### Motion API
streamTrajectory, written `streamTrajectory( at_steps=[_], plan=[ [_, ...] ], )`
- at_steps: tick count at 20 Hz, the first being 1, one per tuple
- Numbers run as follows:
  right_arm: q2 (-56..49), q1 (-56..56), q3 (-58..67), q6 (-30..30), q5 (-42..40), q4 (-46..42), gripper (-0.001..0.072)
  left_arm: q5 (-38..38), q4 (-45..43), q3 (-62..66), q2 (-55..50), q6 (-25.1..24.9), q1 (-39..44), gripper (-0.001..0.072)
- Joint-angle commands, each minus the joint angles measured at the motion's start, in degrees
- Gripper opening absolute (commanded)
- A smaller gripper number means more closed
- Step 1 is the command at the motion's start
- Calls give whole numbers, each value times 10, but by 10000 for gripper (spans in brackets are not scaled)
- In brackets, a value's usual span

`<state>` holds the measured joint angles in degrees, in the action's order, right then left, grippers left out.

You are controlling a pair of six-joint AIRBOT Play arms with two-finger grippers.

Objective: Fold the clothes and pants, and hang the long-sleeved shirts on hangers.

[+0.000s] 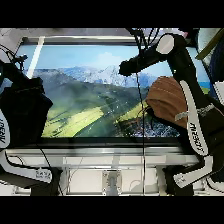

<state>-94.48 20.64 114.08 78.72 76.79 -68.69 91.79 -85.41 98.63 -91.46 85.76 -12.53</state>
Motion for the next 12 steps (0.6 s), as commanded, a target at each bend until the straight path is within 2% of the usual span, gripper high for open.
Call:
streamTrajectory(
  at_steps=[1,12],
  plan=[
    [0,1,1,0,0,0,339,0,0,0,0,0,-1,562],
    [0,1,1,0,0,0,339,0,0,0,-7,0,-2,562]
  ],
)
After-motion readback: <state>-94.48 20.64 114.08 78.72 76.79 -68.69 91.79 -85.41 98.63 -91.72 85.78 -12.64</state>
